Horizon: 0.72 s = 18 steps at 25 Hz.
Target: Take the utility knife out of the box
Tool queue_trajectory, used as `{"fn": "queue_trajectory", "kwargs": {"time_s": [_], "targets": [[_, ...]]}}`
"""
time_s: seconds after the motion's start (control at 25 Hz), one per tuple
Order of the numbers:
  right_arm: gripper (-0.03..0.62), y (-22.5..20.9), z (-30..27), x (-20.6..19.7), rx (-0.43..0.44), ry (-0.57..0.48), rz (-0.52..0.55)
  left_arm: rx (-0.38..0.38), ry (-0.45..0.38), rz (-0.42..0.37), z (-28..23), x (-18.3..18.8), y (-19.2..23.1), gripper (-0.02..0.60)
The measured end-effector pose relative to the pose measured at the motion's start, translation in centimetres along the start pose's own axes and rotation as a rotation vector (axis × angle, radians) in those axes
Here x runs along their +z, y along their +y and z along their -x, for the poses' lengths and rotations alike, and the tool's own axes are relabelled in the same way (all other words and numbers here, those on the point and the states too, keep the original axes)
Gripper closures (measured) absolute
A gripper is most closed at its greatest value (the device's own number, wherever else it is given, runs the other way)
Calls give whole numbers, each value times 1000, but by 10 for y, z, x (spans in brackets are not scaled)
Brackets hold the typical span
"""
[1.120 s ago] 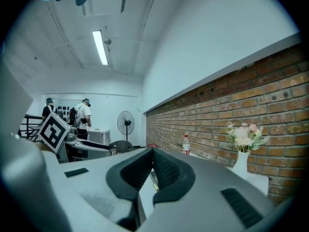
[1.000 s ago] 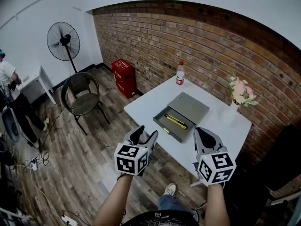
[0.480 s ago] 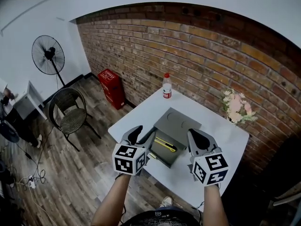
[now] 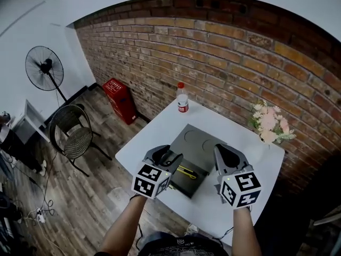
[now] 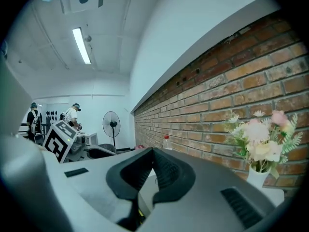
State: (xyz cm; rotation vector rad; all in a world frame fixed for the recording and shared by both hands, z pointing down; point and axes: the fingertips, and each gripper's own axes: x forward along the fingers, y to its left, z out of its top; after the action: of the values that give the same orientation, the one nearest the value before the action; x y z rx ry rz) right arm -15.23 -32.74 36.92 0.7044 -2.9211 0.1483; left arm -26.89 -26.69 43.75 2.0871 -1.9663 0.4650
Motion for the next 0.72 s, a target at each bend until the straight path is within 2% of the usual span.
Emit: {"fn": "queue_trajectory", "kwargs": {"time_s": [0.12, 0.4, 0.72], "targets": [[576, -3, -3, -3, -24, 9, 0, -114, 42, -90, -16, -13, -10, 353], [576, 3, -7, -5, -132, 25, 4, -387, 202, -303, -36, -55, -26, 353], [576, 15, 1, -7, -257, 30, -7, -635, 378, -623, -44, -111, -42, 354]]}}
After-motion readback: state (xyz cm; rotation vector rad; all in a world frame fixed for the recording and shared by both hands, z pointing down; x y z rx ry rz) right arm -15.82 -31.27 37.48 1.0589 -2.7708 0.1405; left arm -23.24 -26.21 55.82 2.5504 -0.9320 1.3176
